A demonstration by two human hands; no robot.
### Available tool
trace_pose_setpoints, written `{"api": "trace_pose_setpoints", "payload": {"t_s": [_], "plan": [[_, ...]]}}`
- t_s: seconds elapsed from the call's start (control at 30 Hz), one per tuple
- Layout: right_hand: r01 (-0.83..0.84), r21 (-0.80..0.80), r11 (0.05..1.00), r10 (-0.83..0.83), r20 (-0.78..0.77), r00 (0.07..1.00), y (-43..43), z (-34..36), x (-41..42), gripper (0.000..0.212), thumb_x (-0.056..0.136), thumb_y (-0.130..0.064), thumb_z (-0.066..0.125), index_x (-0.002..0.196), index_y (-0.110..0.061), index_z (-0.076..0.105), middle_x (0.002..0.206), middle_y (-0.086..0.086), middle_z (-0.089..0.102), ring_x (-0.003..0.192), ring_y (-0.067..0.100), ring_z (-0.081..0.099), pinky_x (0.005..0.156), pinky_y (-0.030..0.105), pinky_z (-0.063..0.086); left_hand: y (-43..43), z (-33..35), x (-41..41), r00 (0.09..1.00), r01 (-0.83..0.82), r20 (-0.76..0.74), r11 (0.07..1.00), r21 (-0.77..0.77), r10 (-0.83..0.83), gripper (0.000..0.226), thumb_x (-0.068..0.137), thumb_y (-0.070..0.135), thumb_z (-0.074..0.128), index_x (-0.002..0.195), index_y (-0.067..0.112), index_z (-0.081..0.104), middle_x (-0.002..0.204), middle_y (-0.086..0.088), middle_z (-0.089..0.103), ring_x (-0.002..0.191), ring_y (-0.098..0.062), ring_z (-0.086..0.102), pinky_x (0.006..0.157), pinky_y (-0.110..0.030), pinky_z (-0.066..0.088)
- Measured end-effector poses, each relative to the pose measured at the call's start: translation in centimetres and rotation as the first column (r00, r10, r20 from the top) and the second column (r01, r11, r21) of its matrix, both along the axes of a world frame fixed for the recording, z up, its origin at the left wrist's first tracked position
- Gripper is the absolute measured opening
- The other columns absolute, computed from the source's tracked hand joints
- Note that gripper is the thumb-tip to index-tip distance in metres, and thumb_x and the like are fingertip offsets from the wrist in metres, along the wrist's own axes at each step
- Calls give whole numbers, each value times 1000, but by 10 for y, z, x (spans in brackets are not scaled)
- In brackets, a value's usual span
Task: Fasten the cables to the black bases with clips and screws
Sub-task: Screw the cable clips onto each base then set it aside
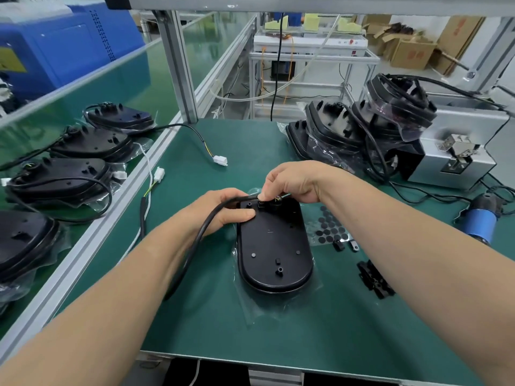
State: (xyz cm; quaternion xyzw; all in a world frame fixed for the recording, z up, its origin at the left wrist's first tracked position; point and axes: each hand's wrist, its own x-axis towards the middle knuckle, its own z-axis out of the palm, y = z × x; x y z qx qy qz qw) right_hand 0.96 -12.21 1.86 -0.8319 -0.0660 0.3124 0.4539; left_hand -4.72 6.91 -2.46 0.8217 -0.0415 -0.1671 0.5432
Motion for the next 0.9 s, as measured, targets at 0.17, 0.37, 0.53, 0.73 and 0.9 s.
{"api": "trace_pose_setpoints", "payload": {"t_s": [0.17,0.37,0.53,0.73,0.9], "plan": [[34,-23,999,-34,-4,999,0,-4,2,25,84,1,72,71,-12,54,76,5,53,85,21,45,80,30,35,15,23,14,997,-83,-11,991,-104,82,29,88,-4,61,105,17,73,97,1,75,92,-14,63,78,-19,48],[105,-11,994,-105,-45,993,-3,-8,1,23,81,-3,73,71,-13,56,71,0,51,70,16,46,64,27,35,-28,21,11,985,-45,168,999,-14,47,14,75,3,79,86,9,72,72,0,69,68,-7,61,70,-17,50],[43,90,995,-37,-74,997,-6,-9,-1,23,85,1,68,70,-16,61,67,-5,62,77,12,53,73,23,40,-28,14,10,977,-96,188,995,-32,100,16,75,6,80,90,5,73,79,-6,70,71,-11,61,72,-21,52],[17,86,996,-13,-45,999,-7,-11,-1,24,86,2,67,71,-16,63,59,-12,66,75,6,55,73,20,41,-28,7,7,966,-166,194,985,-45,172,20,74,6,82,93,8,74,92,-15,72,80,-15,64,84,-30,52],[17,-38,999,-15,40,999,-3,-12,3,17,83,-17,77,76,-20,62,95,1,64,113,26,55,110,46,36,-30,-1,-4,964,-162,176,964,-209,200,25,76,-7,74,95,8,71,90,-3,73,83,-11,65,78,-19,52]]}}
